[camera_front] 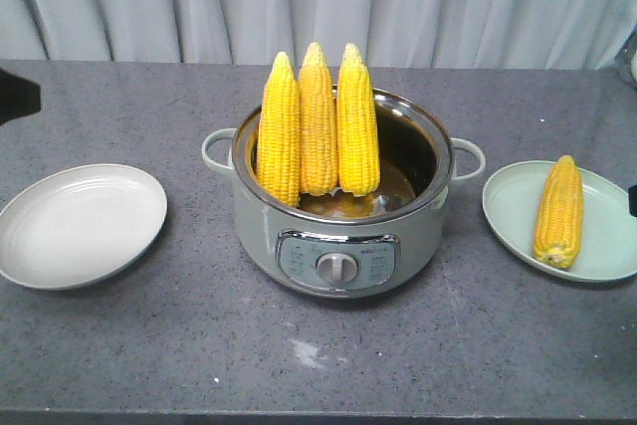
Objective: Distribute corn equally
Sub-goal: 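Reach the left gripper into the pot and grasp a corn cob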
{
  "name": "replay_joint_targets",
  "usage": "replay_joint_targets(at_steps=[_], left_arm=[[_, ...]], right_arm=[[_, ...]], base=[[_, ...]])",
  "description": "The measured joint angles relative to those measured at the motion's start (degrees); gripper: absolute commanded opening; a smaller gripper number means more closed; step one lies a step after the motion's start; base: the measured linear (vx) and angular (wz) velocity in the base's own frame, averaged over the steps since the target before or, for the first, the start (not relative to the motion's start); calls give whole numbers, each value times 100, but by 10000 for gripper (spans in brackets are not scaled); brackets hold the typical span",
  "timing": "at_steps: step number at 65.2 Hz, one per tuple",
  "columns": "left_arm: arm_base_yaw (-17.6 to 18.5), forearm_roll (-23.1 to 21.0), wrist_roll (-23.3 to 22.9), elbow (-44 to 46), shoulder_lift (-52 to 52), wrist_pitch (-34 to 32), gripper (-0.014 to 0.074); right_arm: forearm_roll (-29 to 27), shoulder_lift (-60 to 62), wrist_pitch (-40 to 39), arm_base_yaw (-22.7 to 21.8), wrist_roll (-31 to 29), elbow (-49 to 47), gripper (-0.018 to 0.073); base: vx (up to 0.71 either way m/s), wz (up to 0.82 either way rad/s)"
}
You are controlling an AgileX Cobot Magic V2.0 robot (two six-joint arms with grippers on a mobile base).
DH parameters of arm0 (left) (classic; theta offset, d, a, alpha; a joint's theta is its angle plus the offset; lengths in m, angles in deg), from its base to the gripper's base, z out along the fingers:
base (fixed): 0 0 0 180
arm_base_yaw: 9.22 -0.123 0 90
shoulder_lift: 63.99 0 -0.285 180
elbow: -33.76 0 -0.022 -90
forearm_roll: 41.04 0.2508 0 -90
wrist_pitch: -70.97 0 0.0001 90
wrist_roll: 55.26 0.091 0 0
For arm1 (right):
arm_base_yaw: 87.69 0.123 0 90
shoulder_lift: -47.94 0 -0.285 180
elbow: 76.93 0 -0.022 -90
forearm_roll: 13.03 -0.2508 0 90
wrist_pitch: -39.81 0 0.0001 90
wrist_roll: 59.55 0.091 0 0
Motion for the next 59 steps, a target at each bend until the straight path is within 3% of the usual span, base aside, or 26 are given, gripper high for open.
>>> replay_joint_targets(at_steps=[9,32,59], left_arm=[[406,-272,296,678,744,115,593],[1429,-296,493,2141,2612,157,593],[2149,525,-134,3481,4079,157,593]], right_arm=[[0,0,0,0,0,0,594],[0,0,0,0,0,0,594],[0,0,-8,0,0,0,594]], base=[[0,0],[0,0],[0,0]])
